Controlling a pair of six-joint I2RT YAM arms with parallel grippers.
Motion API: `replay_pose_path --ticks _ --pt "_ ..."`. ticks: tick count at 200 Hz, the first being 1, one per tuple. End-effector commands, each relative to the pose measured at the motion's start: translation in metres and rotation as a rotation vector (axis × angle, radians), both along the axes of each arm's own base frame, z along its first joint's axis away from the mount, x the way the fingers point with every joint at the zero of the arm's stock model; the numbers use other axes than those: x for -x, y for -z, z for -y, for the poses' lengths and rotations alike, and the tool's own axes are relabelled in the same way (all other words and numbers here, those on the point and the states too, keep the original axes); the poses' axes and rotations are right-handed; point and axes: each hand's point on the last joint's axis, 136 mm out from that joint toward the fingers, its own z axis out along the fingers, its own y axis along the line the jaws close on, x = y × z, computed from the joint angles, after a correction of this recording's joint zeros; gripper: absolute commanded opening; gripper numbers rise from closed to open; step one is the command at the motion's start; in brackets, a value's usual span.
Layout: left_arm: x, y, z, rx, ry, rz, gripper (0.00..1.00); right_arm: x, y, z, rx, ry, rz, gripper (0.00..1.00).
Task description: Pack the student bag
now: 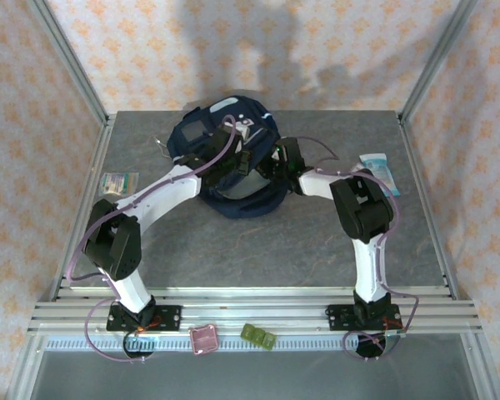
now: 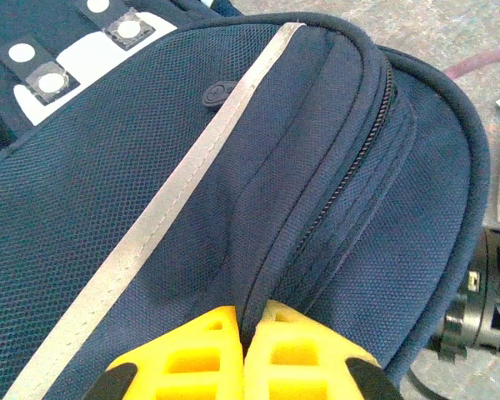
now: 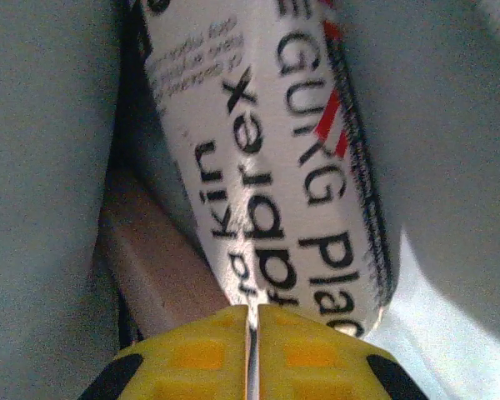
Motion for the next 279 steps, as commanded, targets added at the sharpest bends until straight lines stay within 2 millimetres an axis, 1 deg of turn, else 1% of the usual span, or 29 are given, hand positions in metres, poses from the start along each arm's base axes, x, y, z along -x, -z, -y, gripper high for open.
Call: replay_pose_path --ticks 1,8,20,25,46,66,83,87,89,95,103,113,119,125,126,128,132,142,159,172,186,190,192,203,217,228,243,262,279 --pt "0.009 -0.023 0.033 0.145 0.06 0.023 0.0 0.028 -0.04 0.005 -0.031 -0.062 0.108 0.12" --pt "0.01 -0.02 0.039 0.154 0.068 0.01 0.0 0.038 -0.044 0.015 0.004 -0.05 0.117 0.13" --pt "0.013 -0.015 0.048 0.163 0.074 -0.006 0.0 0.054 -0.041 0.036 0.086 -0.004 0.103 0.14" --pt "0.013 -0.012 0.052 0.171 0.076 -0.011 0.0 0.061 -0.037 0.046 0.125 0.016 0.088 0.18" --pt "0.014 -0.002 0.071 0.202 0.078 -0.045 0.0 0.085 -0.021 0.079 0.288 0.068 0.011 0.19" --pt "0.014 0.006 0.091 0.232 0.067 -0.076 0.0 0.11 -0.015 0.1 0.353 0.082 -0.016 0.19" --pt "0.013 0.015 0.11 0.24 0.059 -0.109 0.0 0.125 -0.01 0.116 0.397 0.114 -0.046 0.19" --pt "0.012 0.012 0.112 0.242 0.056 -0.104 0.0 0.128 -0.01 0.119 0.404 0.119 -0.051 0.19" --pt "0.011 0.022 0.115 0.229 0.053 -0.12 0.0 0.13 -0.01 0.121 0.407 0.123 -0.053 0.19" --pt "0.01 0.029 0.119 0.22 0.047 -0.129 0.0 0.134 -0.009 0.125 0.414 0.133 -0.056 0.19" --pt "0.008 0.03 0.121 0.221 0.034 -0.133 0.11 0.138 -0.01 0.129 0.417 0.144 -0.055 0.19" --pt "0.008 0.028 0.119 0.236 0.011 -0.126 0.28 0.142 -0.011 0.134 0.424 0.159 -0.053 0.19" --pt "0.007 0.023 0.115 0.248 -0.008 -0.11 0.36 0.145 -0.012 0.136 0.427 0.164 -0.053 0.19" --pt "0.007 0.019 0.111 0.259 -0.021 -0.092 0.41 0.147 -0.015 0.138 0.423 0.167 -0.045 0.2" --pt "0.007 0.021 0.11 0.257 -0.026 -0.092 0.41 0.148 -0.016 0.138 0.421 0.167 -0.042 0.2" --pt "0.009 0.009 0.107 0.272 -0.029 -0.072 0.42 0.149 -0.017 0.137 0.419 0.165 -0.038 0.21" --pt "0.011 0.002 0.103 0.283 -0.039 -0.053 0.44 0.15 -0.02 0.137 0.413 0.165 -0.027 0.23" --pt "0.017 -0.009 0.091 0.294 -0.061 -0.018 0.48 0.155 -0.025 0.136 0.402 0.154 -0.001 0.31" --pt "0.03 -0.02 0.066 0.324 -0.111 0.013 0.53 0.163 -0.036 0.126 0.374 0.099 0.052 0.35" --pt "0.044 -0.014 0.043 0.332 -0.161 0.021 0.57 0.168 -0.044 0.119 0.361 0.07 0.092 0.35" --pt "0.058 -0.001 0.016 0.362 -0.215 0.019 0.58 0.171 -0.052 0.11 0.34 0.041 0.116 0.35" --pt "0.061 0.005 0.007 0.374 -0.24 0.016 0.61 0.172 -0.053 0.107 0.333 0.031 0.122 0.35" --pt "0.063 0.004 0.004 0.388 -0.251 0.02 0.62 0.172 -0.055 0.106 0.33 0.027 0.126 0.35" --pt "0.073 0.021 -0.017 0.44 -0.302 0.006 0.62 0.172 -0.06 0.1 0.314 0.016 0.141 0.35" --pt "0.083 0.039 -0.035 0.5 -0.344 -0.007 0.62 0.172 -0.065 0.093 0.297 0.004 0.158 0.35" --pt "0.088 0.049 -0.045 0.519 -0.363 -0.006 0.61 0.171 -0.066 0.089 0.291 -0.002 0.161 0.35" --pt "0.089 0.061 -0.055 0.536 -0.386 -0.01 0.6 0.17 -0.066 0.085 0.288 -0.011 0.157 0.35" --pt "0.084 0.068 -0.058 0.567 -0.387 -0.015 0.6 0.17 -0.068 0.082 0.282 -0.016 0.159 0.35" --pt "0.078 0.076 -0.058 0.568 -0.389 -0.031 0.61 0.17 -0.069 0.083 0.28 -0.009 0.162 0.35"
